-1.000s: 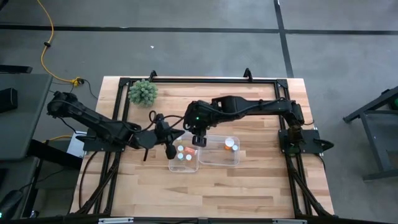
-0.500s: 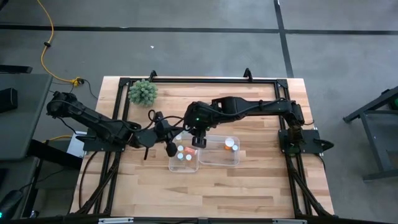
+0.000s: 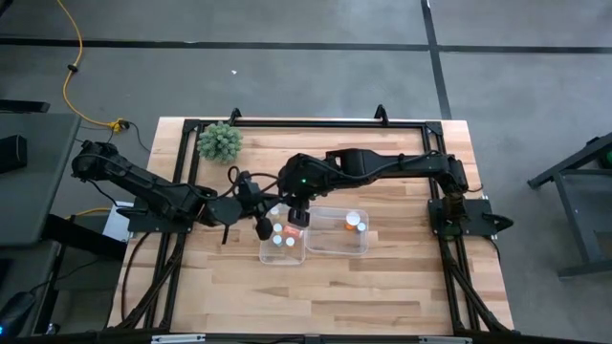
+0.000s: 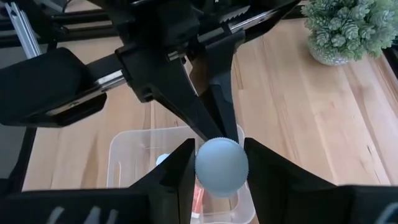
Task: Pick and place medicine bottles into bin by pill shape (circle, oval)
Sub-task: Put the blue pill bottle into the left transparent bin
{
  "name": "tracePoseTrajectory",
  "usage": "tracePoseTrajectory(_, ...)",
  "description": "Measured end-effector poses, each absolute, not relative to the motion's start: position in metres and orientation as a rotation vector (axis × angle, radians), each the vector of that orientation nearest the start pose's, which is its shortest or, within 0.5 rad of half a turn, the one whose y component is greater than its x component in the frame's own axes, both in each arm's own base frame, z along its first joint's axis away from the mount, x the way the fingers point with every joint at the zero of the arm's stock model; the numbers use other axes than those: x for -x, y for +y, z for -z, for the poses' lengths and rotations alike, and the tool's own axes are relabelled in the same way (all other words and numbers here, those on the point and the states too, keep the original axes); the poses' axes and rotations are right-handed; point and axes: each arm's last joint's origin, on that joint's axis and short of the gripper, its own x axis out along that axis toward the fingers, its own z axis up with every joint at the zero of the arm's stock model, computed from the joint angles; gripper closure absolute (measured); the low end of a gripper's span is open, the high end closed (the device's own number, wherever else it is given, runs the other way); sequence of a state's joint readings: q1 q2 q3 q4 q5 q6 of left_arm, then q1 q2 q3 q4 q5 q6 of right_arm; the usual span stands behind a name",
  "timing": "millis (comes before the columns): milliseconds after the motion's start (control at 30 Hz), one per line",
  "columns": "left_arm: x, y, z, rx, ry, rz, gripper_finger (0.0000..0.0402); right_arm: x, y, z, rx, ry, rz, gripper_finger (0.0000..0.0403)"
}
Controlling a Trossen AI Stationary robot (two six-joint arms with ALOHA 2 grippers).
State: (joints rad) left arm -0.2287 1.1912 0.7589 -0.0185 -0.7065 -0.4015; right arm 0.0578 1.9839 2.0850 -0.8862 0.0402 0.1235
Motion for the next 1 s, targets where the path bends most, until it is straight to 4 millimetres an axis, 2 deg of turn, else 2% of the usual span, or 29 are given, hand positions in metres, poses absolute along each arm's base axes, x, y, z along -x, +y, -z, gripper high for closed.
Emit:
tracePoseTrajectory(133,-0.249,-0.039,-0.263,0.193,0.282,-0.54,0.0401,-0.432,0.024,-0.363,-0.089,0.765,0.034,0.0297)
tracePoseTrajectory(233,-0.246,-0.038,-0.26,0.138,0.337,-0.54,0.0401,-0.432,0.024,-0.363,-0.086,0.767,0.034,0.0297)
tracePoseTrajectory(300,-0.233,-0.035,-0.262,0.113,0.388,-0.544,0.0401,-0.429,0.023,-0.362,-0.07,0.795,0.031,0.0297)
tracePoseTrajectory(467,-0.191,-0.025,-0.284,0.153,0.388,-0.572,0.0401,-0.424,0.023,-0.352,0.0,0.879,0.036,0.0297)
tracePoseTrajectory(567,-0.166,-0.021,-0.299,0.181,0.325,-0.575,0.0401,-0.426,0.026,-0.322,0.014,0.924,0.011,0.0297)
tracePoseTrajectory(700,-0.144,-0.019,-0.315,0.22,0.219,-0.564,0.0401,-0.434,0.034,-0.269,-0.044,0.892,-0.053,0.0297)
tracePoseTrajectory(867,-0.136,-0.021,-0.319,0.215,0.178,-0.568,0.0401,-0.437,0.043,-0.224,-0.066,0.735,-0.042,0.0297)
tracePoseTrajectory(1000,-0.137,-0.025,-0.319,0.21,0.183,-0.548,0.0401,-0.431,0.043,-0.204,-0.025,0.724,0.093,0.0297)
